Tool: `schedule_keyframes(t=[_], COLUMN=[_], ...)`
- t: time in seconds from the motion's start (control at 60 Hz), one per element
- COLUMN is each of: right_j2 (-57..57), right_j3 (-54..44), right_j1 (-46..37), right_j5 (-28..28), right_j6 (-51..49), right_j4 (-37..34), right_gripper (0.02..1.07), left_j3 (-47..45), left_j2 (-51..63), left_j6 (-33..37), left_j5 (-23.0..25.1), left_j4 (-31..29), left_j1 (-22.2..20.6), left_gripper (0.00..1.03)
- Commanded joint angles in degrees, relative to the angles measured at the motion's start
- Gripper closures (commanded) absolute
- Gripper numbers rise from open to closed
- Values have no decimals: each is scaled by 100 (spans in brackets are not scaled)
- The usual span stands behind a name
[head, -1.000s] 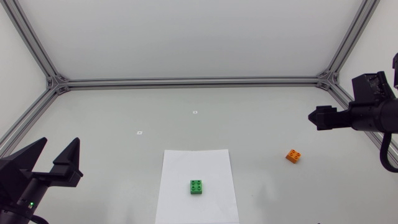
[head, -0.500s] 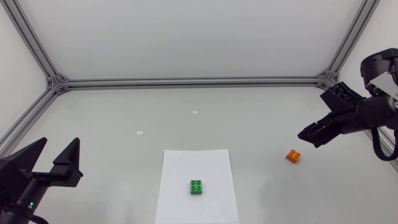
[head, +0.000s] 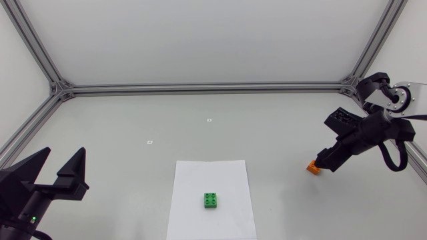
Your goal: Pick up the orange 2x2 brick with the right arm and stack it on top of the green 2x2 brick in the center
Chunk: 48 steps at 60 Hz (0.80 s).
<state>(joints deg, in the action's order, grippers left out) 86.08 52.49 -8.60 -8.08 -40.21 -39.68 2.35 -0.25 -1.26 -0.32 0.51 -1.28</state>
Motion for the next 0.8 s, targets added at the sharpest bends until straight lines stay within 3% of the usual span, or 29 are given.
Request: schedule_keyframes(t=[0.0, 0.5, 0.783], right_j2=[269, 1455, 1710], right_j3=[183, 622, 631], right_j1=[43, 95, 175], right_j5=[131, 456, 553], right_j6=[-198, -673, -734], right_j4=[-40, -163, -5], right_gripper=[7, 14, 24], left_j3=[-235, -235, -235], left_j2=[-45, -45, -45], left_j6=[73, 73, 73], left_j5=[32, 23, 23], left_j4=[-87, -87, -87], left_j1=[31, 31, 31], left_gripper=[4, 4, 4])
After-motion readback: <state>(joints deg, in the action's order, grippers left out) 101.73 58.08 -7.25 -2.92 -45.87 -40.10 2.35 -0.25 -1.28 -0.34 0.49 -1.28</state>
